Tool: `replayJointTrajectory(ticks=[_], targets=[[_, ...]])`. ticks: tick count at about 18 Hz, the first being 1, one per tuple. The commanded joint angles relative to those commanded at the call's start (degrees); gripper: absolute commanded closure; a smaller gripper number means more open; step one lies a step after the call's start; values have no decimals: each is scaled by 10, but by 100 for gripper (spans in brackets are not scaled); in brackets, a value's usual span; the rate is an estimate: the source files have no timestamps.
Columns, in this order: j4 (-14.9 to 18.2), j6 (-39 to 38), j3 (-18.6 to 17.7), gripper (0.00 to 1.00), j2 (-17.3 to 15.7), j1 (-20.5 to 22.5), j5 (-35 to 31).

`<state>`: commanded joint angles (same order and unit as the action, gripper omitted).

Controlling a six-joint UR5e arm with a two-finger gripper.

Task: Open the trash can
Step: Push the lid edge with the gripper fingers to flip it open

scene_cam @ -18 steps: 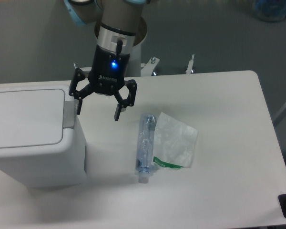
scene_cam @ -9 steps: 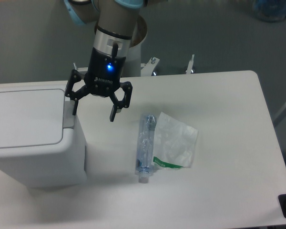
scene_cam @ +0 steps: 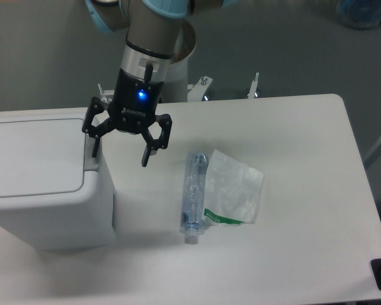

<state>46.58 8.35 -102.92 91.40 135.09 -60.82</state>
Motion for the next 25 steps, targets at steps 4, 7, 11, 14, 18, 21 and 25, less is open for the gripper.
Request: replayJointTrajectory(ticks=[4, 7, 11, 14, 18, 21, 25], targets=[[-4, 2, 0, 0, 4, 0, -1], [-5, 2, 0, 0, 6, 0, -2], [-6, 2, 0, 0, 9, 0, -3], [-6, 2, 0, 0, 10, 0, -3], [-6, 2, 2, 0, 8, 0, -3], [-5, 0, 9, 0, 2, 1, 0], [-6, 2, 18, 0, -10, 8, -1]])
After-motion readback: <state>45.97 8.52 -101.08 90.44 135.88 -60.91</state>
